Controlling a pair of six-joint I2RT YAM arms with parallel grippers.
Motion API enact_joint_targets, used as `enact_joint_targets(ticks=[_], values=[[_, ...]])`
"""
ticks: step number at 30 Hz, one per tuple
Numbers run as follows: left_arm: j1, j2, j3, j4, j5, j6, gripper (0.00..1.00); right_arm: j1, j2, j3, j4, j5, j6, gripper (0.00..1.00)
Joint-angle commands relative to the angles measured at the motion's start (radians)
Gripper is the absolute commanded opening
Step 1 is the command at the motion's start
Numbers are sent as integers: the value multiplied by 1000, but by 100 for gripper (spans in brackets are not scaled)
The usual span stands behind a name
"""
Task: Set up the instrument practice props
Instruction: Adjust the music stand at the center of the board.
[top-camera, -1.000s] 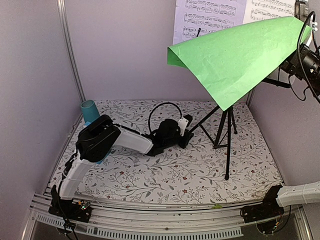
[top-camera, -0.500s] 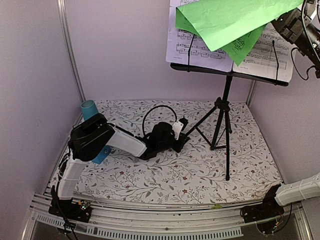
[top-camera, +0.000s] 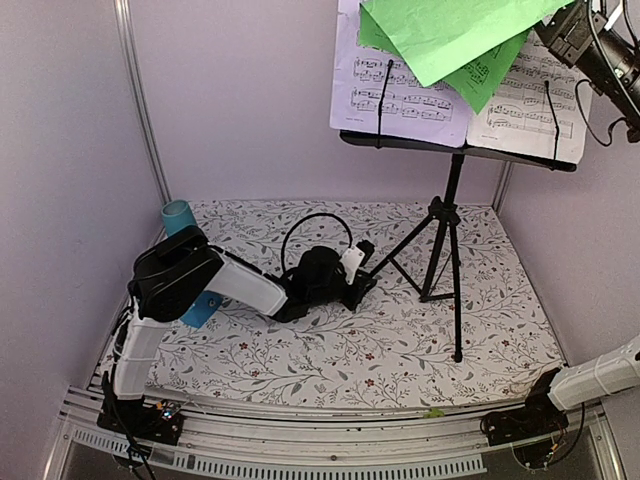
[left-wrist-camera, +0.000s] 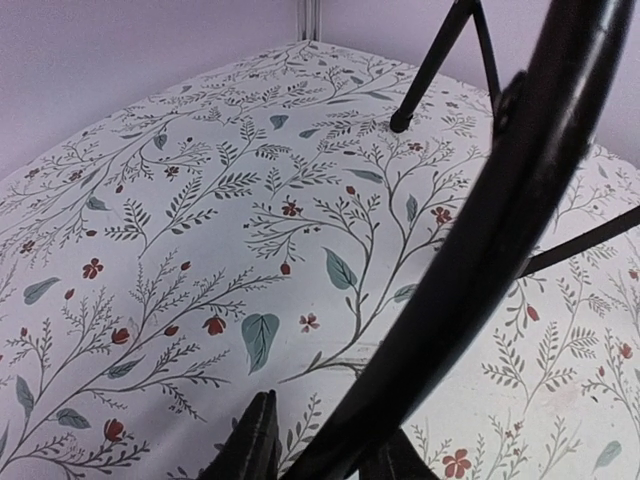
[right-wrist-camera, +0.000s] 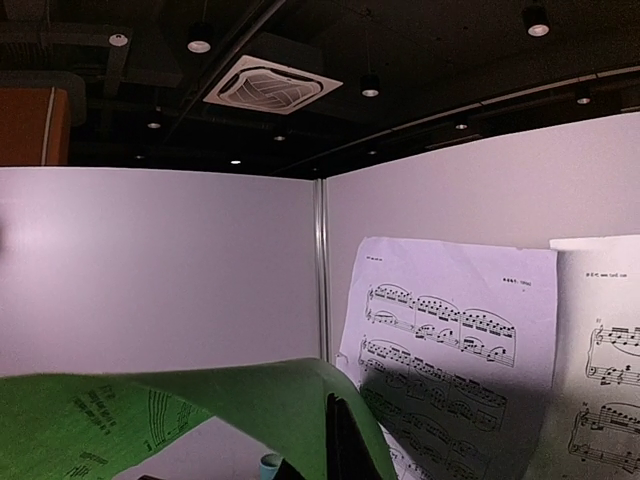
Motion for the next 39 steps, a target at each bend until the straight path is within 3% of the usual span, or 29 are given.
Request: enact_joint_targets(ticks=[1, 22, 24, 27, 30, 39], values=[[-22, -17, -48, -58, 57, -64, 2, -4, 17, 30, -5, 68, -53, 0], [-18, -43, -117, -121, 85, -2, 0, -4, 80, 76, -29, 242, -208, 0], [-17, -41, -111, -125, 78, -6, 11, -4, 77, 76, -31, 227, -207, 0], [-18, -45, -96, -133, 57, -12, 38, -4, 76, 76, -36, 228, -211, 0], [-19, -72, -95, -122, 30, -20, 53, -4, 69, 72, -35, 232, -214, 0], [-13, -188, -94, -80, -68, -40, 71, -5, 23, 1, -7, 248, -215, 0]])
